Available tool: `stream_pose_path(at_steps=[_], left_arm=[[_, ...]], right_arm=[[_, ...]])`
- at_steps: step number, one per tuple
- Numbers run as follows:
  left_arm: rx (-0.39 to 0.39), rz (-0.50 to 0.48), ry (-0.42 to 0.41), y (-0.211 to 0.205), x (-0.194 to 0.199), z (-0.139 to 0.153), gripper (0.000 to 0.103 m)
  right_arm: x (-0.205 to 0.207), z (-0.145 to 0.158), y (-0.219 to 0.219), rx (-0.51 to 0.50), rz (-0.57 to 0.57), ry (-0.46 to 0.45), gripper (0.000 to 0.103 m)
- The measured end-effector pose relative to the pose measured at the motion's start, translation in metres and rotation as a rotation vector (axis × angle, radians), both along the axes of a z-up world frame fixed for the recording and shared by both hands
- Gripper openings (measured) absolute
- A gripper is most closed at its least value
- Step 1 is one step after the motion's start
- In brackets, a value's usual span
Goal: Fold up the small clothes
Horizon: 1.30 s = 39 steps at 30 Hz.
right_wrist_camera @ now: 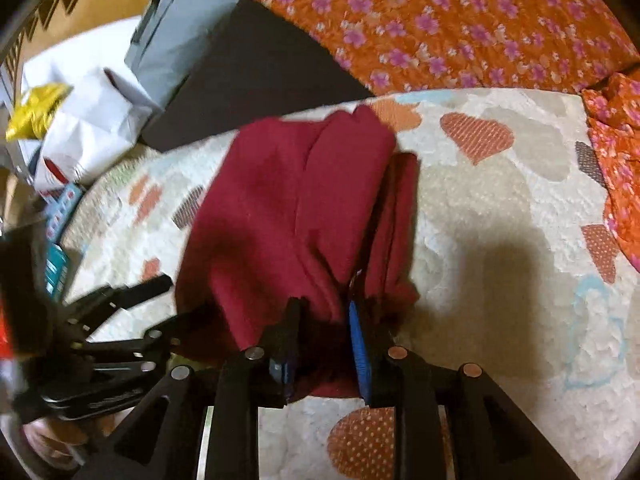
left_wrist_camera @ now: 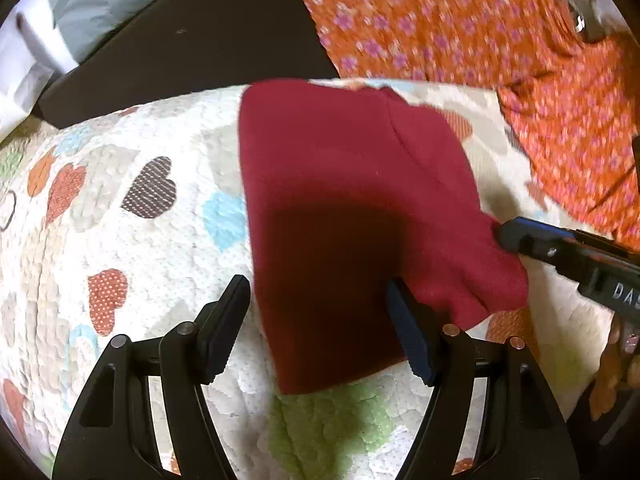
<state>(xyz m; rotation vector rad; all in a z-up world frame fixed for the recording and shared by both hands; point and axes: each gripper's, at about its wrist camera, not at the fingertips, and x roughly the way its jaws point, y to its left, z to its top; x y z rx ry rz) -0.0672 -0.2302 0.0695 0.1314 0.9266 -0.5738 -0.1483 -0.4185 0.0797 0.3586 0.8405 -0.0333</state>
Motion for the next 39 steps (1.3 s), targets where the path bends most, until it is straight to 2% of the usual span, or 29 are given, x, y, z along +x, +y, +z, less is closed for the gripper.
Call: stream_pose_path(at_steps=[1, 4, 5, 9, 13, 16, 17, 18, 20, 23, 26, 28, 29, 30, 31, 32, 33, 36, 39], left_arm=[[-0.027, 0.012, 0.011, 0.005, 0.003, 0.003, 0.07], [-0.108, 0.06, 0.063, 0.022, 0.019, 0.005, 0.077], [-0.145, 0.086, 0.098, 0.028, 0.028, 0.002, 0.083], [-0.243, 0.136, 0.227, 0.034, 0.058, -0.018, 0.084], [-0.299, 0.119, 0.263, 0.023, 0.07, -0.031, 0.084], [-0.358, 0.08, 0.315, 0.014, 0.073, -0.04, 0.082], [-0.36, 0.076, 0.305, 0.014, 0.069, -0.039, 0.075], [-0.353, 0.072, 0.278, 0.015, 0.064, -0.035, 0.067], [-0.328, 0.04, 0.272, 0.019, 0.054, -0.024, 0.061], [-0.332, 0.038, 0.322, 0.042, 0.028, -0.006, 0.061], [-0.269, 0.016, 0.266, 0.067, -0.018, 0.014, 0.061], [-0.23, 0.028, 0.269, 0.079, -0.04, 0.013, 0.061], [-0.195, 0.051, 0.297, 0.086, -0.051, 0.006, 0.061], [-0.16, 0.068, 0.307, 0.088, -0.057, 0.001, 0.061], [-0.106, 0.088, 0.289, 0.09, -0.066, -0.004, 0.061], [-0.082, 0.102, 0.261, 0.092, -0.072, -0.006, 0.061], [-0.084, 0.116, 0.246, 0.095, -0.076, -0.005, 0.061], [-0.099, 0.159, 0.201, 0.098, -0.086, 0.006, 0.061], [-0.059, 0.195, 0.105, 0.093, -0.096, 0.015, 0.061]], right_arm=[[-0.001, 0.005, -0.003, 0.003, -0.014, -0.024, 0.029], [0.004, 0.01, -0.017, 0.016, -0.07, -0.065, 0.063], [0.01, 0.006, -0.022, 0.046, -0.075, -0.067, 0.069], [0.049, -0.028, -0.047, 0.187, -0.083, 0.042, 0.069], [0.071, -0.054, -0.057, 0.352, -0.058, 0.029, 0.07], [0.077, -0.056, -0.057, 0.379, -0.044, -0.004, 0.071], [0.077, -0.055, -0.055, 0.376, -0.036, -0.001, 0.063], [0.076, -0.05, -0.052, 0.355, -0.031, 0.004, 0.059], [0.07, -0.039, -0.045, 0.32, -0.013, -0.007, 0.046], [0.053, -0.018, -0.029, 0.316, 0.048, -0.011, 0.043], [0.024, -0.002, 0.003, 0.281, 0.132, -0.008, 0.043], [0.005, -0.006, 0.021, 0.301, 0.167, 0.013, 0.043], [-0.001, -0.011, 0.027, 0.302, 0.17, 0.03, 0.043], [-0.008, -0.022, 0.036, 0.291, 0.167, 0.072, 0.043], [-0.01, -0.03, 0.041, 0.274, 0.159, 0.116, 0.044], [-0.013, -0.037, 0.045, 0.246, 0.141, 0.164, 0.045], [-0.018, -0.039, 0.046, 0.233, 0.126, 0.172, 0.046], [-0.039, -0.019, 0.045, 0.225, 0.081, 0.105, 0.046], [-0.053, 0.01, 0.063, 0.132, 0.105, 0.017, 0.046]])
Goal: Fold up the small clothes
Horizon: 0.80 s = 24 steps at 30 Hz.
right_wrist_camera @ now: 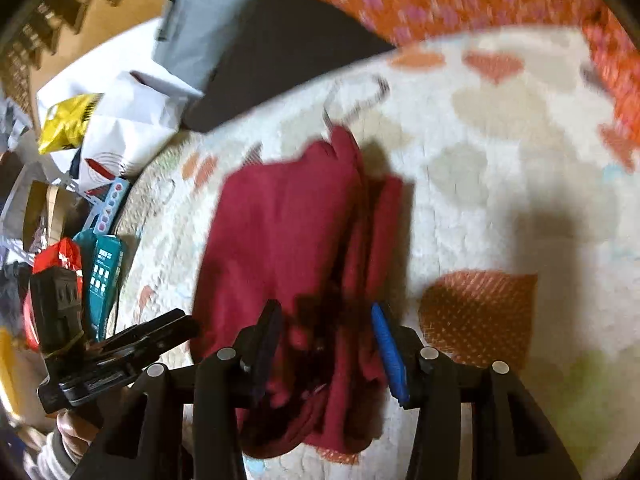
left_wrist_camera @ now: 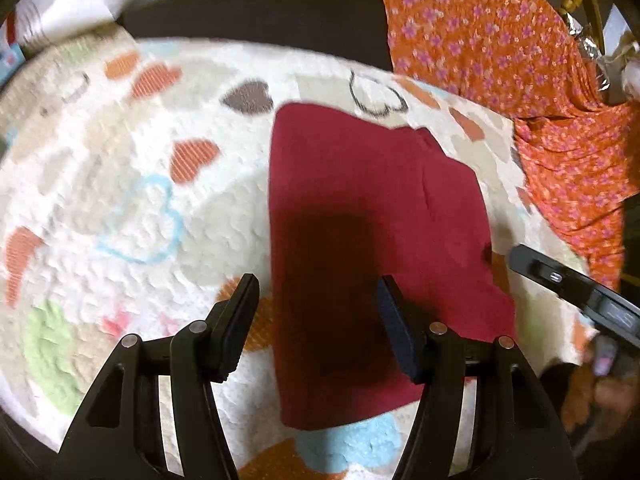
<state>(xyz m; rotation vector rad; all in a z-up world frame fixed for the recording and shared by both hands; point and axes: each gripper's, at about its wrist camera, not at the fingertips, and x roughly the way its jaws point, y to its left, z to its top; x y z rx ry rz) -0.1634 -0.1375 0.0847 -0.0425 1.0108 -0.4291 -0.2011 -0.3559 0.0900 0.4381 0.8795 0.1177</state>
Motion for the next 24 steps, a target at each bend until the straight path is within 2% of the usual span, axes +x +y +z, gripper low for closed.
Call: stream_pose_path(at_steps=[2, 4, 7, 9, 12, 15, 18, 24], left_arm=[[0.046, 0.012, -0.049, -0.006, -0.004, 0.002, 0.061], [0.085, 0.015, -0.092, -0.013, -0.004, 0.002, 0.061], [0.123, 0.018, -0.12, -0.015, -0.004, -0.001, 0.061], [0.133, 0.017, -0.14, -0.016, -0.006, 0.0, 0.061], [0.177, 0.028, -0.212, -0.013, -0.013, 0.006, 0.061], [0.168, 0.025, -0.24, -0.013, -0.017, 0.012, 0.061], [0.157, 0.029, -0.274, -0.012, -0.021, 0.018, 0.061], [0.147, 0.039, -0.312, -0.008, -0.025, 0.025, 0.061]], right_arm=[[-0.006, 0.008, 0.017, -0.041, 0.048, -0.031, 0.046], [-0.011, 0.002, 0.035, -0.08, 0.102, -0.017, 0.046], [-0.005, -0.029, 0.046, -0.207, 0.102, 0.091, 0.046], [-0.005, -0.044, 0.048, -0.213, 0.104, 0.116, 0.046], [-0.015, -0.028, 0.047, -0.19, 0.083, 0.075, 0.045], [-0.028, -0.001, 0.059, -0.274, 0.066, 0.012, 0.046], [-0.039, 0.013, 0.07, -0.34, 0.032, -0.041, 0.047], [-0.04, 0.021, 0.077, -0.373, 0.015, -0.046, 0.048]])
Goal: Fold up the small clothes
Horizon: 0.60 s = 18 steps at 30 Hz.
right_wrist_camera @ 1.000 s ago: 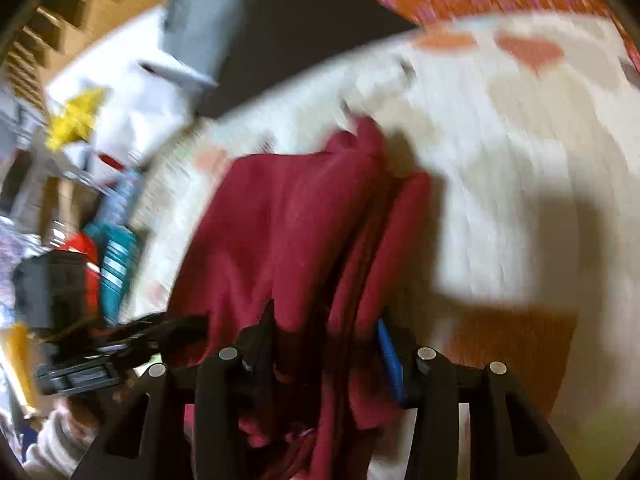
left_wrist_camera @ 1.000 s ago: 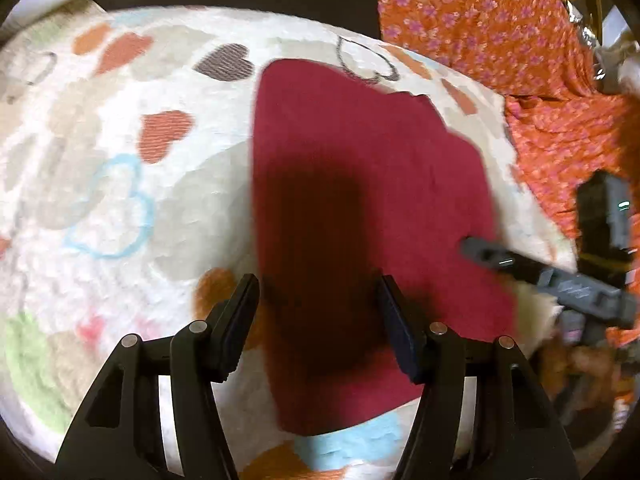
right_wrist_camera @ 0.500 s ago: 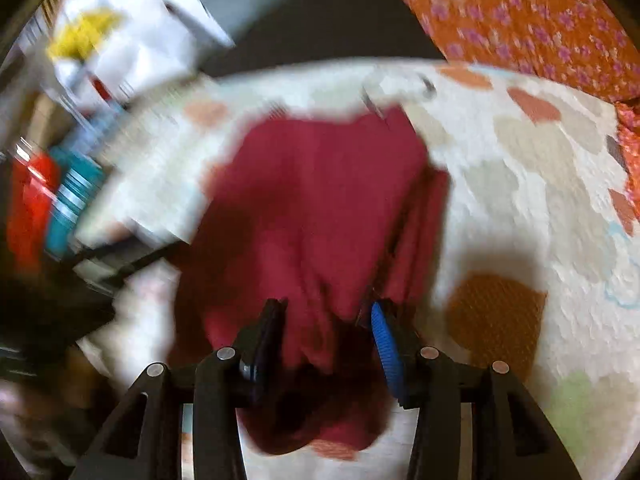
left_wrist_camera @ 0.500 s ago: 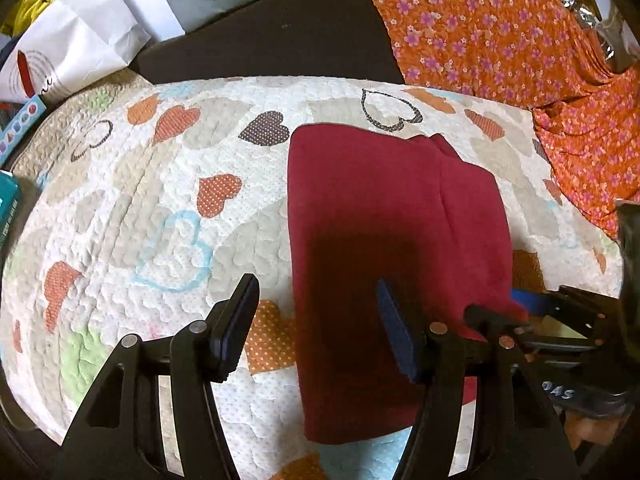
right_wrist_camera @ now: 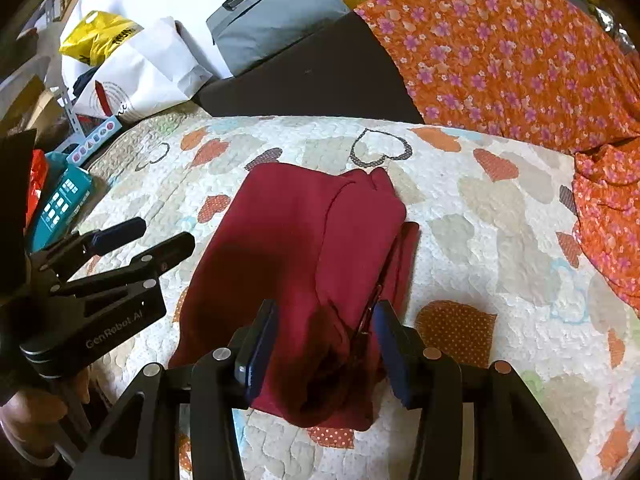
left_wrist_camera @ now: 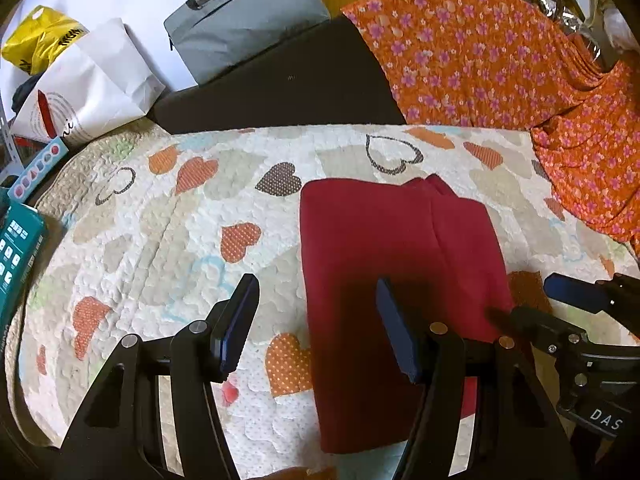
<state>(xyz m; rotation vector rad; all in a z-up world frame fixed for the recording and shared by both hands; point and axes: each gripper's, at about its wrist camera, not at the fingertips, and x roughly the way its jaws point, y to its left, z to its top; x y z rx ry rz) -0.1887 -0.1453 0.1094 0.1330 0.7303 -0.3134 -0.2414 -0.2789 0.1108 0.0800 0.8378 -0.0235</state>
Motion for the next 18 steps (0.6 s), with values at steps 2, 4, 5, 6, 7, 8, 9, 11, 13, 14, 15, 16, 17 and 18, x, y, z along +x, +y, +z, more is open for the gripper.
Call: stream_pose_path(at_steps=[2, 4, 5, 6, 7, 8, 9, 11, 13, 14, 15, 16, 17, 18], left_arm=[[-0.003, 0.002, 0.0, 0.0007, -0.0007, 0.0009, 0.061], [-0.004, 0.002, -0.004, 0.0007, -0.0016, 0.0015, 0.061], [-0.002, 0.001, -0.006, 0.0004, -0.0018, 0.0015, 0.061], [0.0, 0.0, -0.008, 0.0002, -0.0014, 0.0014, 0.061], [0.003, -0.001, -0.008, -0.0001, -0.0014, 0.0012, 0.061], [0.004, -0.002, -0.007, -0.0001, -0.0009, 0.0008, 0.061], [0.004, -0.002, -0.006, -0.0001, -0.0006, 0.0008, 0.061], [0.003, -0.001, 0.0, -0.0002, 0.0004, 0.0002, 0.061], [0.001, 0.0, 0.004, -0.0004, 0.0013, -0.0003, 0.061], [-0.001, -0.001, 0.005, -0.0004, 0.0013, -0.0002, 0.061], [0.0, -0.002, 0.003, -0.0004, 0.0015, -0.0003, 0.061], [0.002, -0.004, 0.002, -0.0008, 0.0016, -0.0003, 0.061], [0.004, -0.006, 0.0, -0.0015, 0.0013, -0.0005, 0.061], [0.005, -0.009, -0.001, -0.0021, 0.001, -0.0007, 0.061]], right_arm=[[0.0001, 0.0014, -0.0011, 0.015, -0.009, -0.005, 0.048], [-0.0001, 0.0034, -0.0035, 0.035, -0.022, -0.017, 0.048], [-0.0001, 0.0038, -0.0039, 0.039, -0.028, -0.02, 0.048], [0.0001, 0.004, -0.0044, 0.043, -0.034, -0.022, 0.048], [0.0006, 0.0037, -0.0052, 0.046, -0.039, -0.021, 0.048], [0.0018, 0.0033, -0.006, 0.048, -0.043, -0.017, 0.048], [0.0029, 0.0026, -0.0069, 0.054, -0.048, -0.013, 0.048], [0.004, 0.0018, -0.0068, 0.064, -0.045, -0.01, 0.048], [0.0053, 0.0003, -0.0065, 0.064, -0.048, -0.004, 0.048], [0.0058, -0.0002, -0.0064, 0.066, -0.048, -0.002, 0.048], [0.0059, -0.0007, -0.0063, 0.068, -0.046, -0.003, 0.048], [0.0062, -0.001, -0.0062, 0.069, -0.045, -0.002, 0.048], [0.0067, -0.0017, -0.0058, 0.068, -0.044, 0.0, 0.048], [0.0073, -0.0024, -0.0053, 0.068, -0.043, 0.003, 0.048]])
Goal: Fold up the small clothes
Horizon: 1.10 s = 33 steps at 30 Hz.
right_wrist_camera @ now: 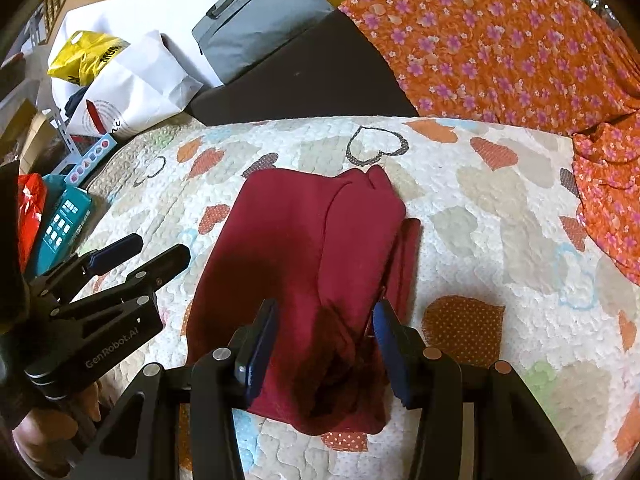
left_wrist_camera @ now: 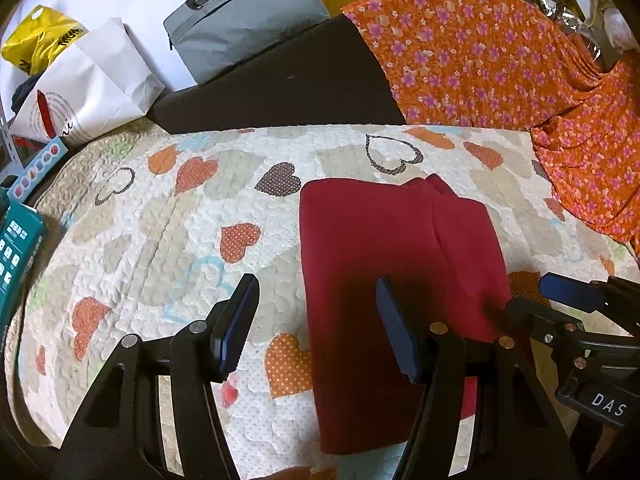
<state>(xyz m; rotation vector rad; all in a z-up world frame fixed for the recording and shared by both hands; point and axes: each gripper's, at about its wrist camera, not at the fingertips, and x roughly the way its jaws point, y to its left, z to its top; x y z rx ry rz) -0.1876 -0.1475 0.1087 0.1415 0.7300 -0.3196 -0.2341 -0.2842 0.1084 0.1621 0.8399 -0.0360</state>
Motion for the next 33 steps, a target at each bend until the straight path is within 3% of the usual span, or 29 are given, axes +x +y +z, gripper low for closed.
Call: stream_pose_path(at_steps=[33], left_arm=[[0.006, -0.004, 0.02, -0.0053, 0.0031, -0.0043, 0.061]], right_arm=[[0.005, -0.0079, 0.0009, 0.012, 0.001, 0.035, 0.048]])
